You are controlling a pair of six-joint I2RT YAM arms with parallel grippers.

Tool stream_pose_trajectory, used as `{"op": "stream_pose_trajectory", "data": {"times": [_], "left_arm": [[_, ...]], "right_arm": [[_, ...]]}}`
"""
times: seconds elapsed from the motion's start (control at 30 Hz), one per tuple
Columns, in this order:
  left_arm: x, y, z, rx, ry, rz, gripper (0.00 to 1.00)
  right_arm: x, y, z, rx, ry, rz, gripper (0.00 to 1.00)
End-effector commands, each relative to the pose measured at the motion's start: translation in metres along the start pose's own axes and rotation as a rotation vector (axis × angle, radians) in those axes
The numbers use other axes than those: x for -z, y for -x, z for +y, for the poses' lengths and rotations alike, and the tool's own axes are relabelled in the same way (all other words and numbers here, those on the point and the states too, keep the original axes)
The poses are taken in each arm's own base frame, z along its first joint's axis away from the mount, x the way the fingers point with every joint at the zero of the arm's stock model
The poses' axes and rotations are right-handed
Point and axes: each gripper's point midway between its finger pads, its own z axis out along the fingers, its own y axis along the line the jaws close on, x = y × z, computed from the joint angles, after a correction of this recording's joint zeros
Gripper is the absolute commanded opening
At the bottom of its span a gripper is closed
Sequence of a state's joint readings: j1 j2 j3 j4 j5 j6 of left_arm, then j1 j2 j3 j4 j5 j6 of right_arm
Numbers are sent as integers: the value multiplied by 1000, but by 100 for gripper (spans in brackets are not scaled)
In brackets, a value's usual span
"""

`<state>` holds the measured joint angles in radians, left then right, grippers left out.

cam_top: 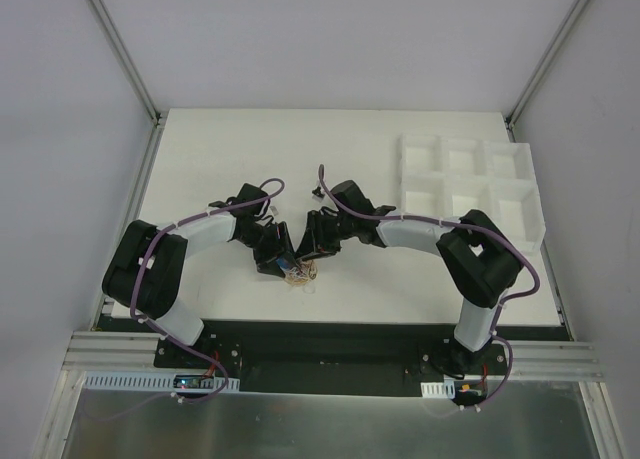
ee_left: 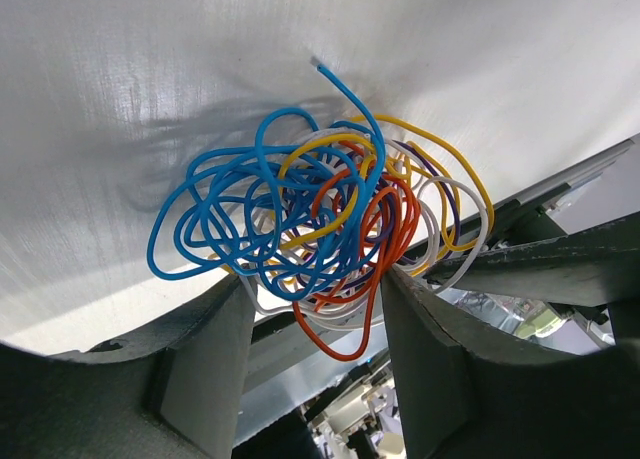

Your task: Untangle the cables

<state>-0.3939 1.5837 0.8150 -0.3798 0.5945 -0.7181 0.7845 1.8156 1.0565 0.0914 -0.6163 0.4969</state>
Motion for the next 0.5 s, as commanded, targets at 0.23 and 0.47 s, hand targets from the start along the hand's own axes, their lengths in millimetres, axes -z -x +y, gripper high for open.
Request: {"op": "stream_pose_trajectory", "data": {"times": [0.23, 0.47], "left_arm": [[-4, -6, 4, 16, 12, 21, 51], [-7, -4, 12, 26, 34, 6, 52]], "right_arm": [[-10, 4, 32, 4, 159, -16, 39], [8, 14, 81, -27, 431, -45, 34]]}}
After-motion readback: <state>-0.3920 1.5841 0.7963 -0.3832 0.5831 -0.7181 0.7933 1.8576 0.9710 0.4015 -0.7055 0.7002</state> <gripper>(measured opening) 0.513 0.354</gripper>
